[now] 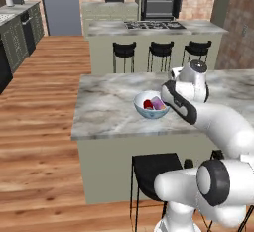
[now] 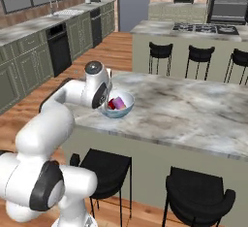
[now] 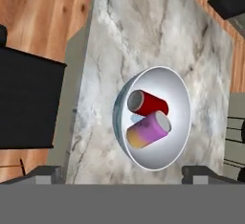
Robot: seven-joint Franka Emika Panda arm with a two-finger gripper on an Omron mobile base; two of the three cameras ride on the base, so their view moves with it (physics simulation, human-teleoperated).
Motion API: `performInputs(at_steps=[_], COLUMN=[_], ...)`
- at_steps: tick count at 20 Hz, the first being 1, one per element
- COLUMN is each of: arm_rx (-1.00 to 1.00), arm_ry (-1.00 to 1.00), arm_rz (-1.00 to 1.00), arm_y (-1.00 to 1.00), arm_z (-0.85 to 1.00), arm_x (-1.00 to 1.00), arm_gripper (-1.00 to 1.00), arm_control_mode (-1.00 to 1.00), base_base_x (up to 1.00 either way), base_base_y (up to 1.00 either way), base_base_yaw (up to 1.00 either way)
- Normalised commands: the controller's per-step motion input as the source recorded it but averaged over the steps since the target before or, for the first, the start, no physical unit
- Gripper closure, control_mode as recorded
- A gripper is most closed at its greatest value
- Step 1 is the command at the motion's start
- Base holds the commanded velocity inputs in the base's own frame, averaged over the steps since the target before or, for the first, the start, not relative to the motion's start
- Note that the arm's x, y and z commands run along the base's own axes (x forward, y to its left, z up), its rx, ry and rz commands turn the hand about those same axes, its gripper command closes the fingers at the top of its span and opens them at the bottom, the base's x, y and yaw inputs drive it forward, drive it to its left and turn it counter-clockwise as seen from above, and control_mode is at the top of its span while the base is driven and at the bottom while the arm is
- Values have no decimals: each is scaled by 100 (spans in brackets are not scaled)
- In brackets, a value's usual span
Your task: Open the fridge, grab two sodas, and place both sodas inside the bowl with ice on the dining counter.
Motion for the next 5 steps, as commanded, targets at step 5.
performInputs(at_steps=[5], arm_rx=[2], arm_ry=[-2], arm_rz=[-15], arm_y=[0], arm_z=[34], arm_x=[-69], arm_gripper=[-100], arm_control_mode=[-100], base_base_x=[0], base_base_y=[0], base_base_yaw=[0])
